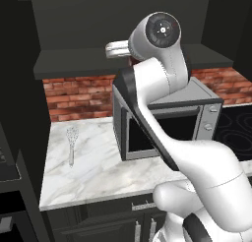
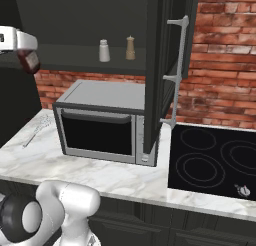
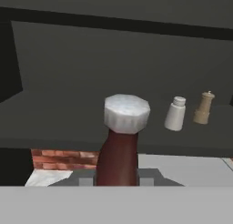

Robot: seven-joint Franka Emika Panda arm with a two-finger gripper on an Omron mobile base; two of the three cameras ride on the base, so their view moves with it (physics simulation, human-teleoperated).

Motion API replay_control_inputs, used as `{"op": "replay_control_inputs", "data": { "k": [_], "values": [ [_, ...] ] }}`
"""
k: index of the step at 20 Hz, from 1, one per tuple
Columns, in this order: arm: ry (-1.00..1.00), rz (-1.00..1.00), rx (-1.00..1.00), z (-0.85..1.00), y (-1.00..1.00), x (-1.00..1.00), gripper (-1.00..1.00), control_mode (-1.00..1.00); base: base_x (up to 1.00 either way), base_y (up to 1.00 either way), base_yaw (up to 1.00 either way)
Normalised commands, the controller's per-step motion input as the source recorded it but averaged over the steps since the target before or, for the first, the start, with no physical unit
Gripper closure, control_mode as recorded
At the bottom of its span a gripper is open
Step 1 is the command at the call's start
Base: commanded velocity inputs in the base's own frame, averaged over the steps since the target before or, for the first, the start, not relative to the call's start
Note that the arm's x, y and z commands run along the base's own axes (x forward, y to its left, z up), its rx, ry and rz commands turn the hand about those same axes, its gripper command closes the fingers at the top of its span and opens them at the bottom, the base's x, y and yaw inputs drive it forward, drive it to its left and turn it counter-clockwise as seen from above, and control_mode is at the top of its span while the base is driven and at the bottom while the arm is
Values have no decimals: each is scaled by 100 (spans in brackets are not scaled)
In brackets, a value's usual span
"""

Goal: There are various items on the counter. Only move the condiments/shakers into the cabinet.

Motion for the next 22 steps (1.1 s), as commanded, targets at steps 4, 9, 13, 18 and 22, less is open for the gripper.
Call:
{"op": "replay_control_inputs", "data": {
  "k": [4,9,13,18,22],
  "values": [
    [-9,4,-2,26,-6,8,100,-100,0,0,0],
    [0,2,-5,1,-3,46,100,-100,0,0,0],
    [0,0,-6,0,-5,56,100,-100,0,0,0],
    [1,0,-7,0,0,53,100,-100,0,0,0],
    [3,0,-6,-6,0,42,100,-100,0,0,0]
  ]
}}
